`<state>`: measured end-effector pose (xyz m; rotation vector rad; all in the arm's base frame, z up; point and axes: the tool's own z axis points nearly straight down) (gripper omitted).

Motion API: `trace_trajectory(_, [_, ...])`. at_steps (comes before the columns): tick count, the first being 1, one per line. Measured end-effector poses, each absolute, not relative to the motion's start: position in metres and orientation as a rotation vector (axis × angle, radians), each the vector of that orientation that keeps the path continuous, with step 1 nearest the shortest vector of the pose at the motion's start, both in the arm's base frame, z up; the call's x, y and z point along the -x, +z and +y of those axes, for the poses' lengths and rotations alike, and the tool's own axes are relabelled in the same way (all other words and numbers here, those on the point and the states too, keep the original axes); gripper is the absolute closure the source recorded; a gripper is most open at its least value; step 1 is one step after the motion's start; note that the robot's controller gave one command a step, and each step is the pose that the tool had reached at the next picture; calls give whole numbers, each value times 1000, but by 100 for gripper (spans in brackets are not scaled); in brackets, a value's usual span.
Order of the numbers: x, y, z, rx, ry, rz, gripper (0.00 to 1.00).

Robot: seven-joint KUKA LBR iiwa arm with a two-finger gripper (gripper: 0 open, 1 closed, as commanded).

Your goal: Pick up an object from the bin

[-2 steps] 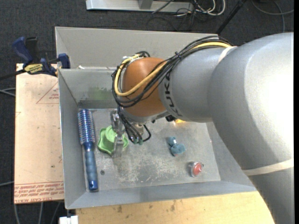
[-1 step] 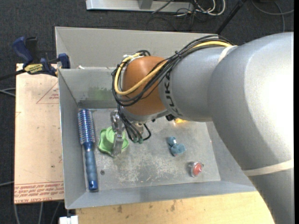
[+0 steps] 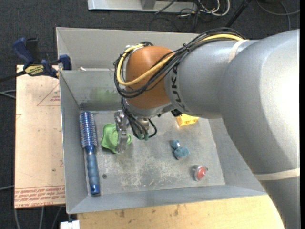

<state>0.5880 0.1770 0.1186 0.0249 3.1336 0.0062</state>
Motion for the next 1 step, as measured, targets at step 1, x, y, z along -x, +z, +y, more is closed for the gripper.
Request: trace_trajectory(1, [-586,392,195,101,6,3128,100])
